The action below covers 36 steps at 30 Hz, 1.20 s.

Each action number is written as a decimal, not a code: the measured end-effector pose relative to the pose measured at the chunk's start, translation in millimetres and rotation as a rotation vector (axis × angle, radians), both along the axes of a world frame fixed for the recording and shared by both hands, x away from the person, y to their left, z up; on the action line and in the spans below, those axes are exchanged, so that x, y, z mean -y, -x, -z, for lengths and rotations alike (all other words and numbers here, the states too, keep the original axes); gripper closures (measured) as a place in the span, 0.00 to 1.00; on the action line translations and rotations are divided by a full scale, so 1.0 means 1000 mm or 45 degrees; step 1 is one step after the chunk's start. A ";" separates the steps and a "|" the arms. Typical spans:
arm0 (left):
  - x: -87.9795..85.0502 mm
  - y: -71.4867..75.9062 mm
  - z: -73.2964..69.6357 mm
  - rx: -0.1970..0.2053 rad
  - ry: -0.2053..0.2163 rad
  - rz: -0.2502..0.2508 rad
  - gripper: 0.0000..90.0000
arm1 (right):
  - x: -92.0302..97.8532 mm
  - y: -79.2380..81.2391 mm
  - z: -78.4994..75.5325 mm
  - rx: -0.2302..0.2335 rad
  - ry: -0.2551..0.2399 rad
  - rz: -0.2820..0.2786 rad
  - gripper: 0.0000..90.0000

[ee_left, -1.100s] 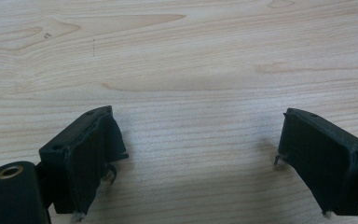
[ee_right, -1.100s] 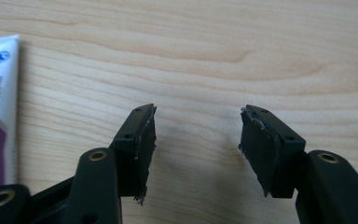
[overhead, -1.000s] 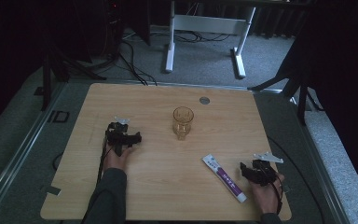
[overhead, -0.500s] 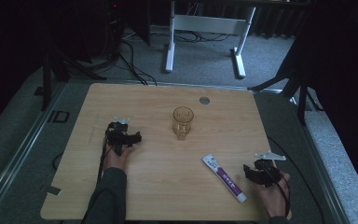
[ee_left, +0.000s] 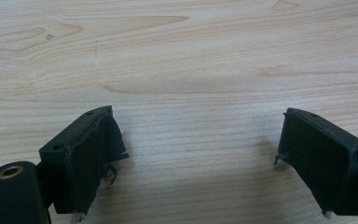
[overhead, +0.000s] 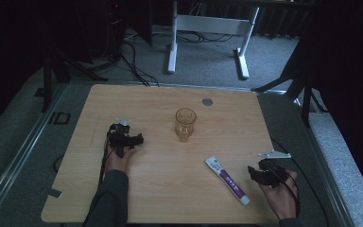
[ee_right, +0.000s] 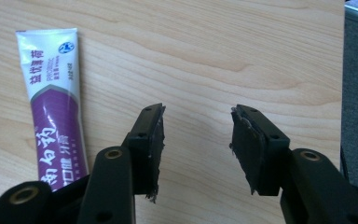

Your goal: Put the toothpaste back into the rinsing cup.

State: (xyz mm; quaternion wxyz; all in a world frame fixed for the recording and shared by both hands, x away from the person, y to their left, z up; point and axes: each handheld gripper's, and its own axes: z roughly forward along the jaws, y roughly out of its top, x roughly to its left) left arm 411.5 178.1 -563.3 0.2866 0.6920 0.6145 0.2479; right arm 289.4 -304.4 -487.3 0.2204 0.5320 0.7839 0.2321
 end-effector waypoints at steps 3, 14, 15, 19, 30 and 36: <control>0.000 0.000 0.000 0.000 0.000 0.000 0.12 | -0.005 0.000 -0.002 -0.021 0.019 -0.024 0.60; 0.000 0.000 0.000 0.000 0.000 0.000 0.12 | -0.014 -0.003 -0.017 -0.072 0.051 -0.085 0.61; 0.000 0.000 0.000 0.000 0.000 0.000 0.12 | -0.016 -0.003 -0.020 -0.077 0.058 -0.096 0.61; 0.000 0.000 0.000 0.000 0.000 0.000 0.12 | -0.018 -0.004 -0.023 -0.098 0.067 -0.114 0.62; 0.000 0.000 0.000 0.000 0.000 -0.001 0.12 | -0.024 -0.008 -0.030 -0.159 0.088 -0.157 0.65; 0.000 0.000 0.000 -0.001 0.000 -0.004 0.12 | -0.026 -0.009 -0.030 -0.193 0.097 -0.180 0.65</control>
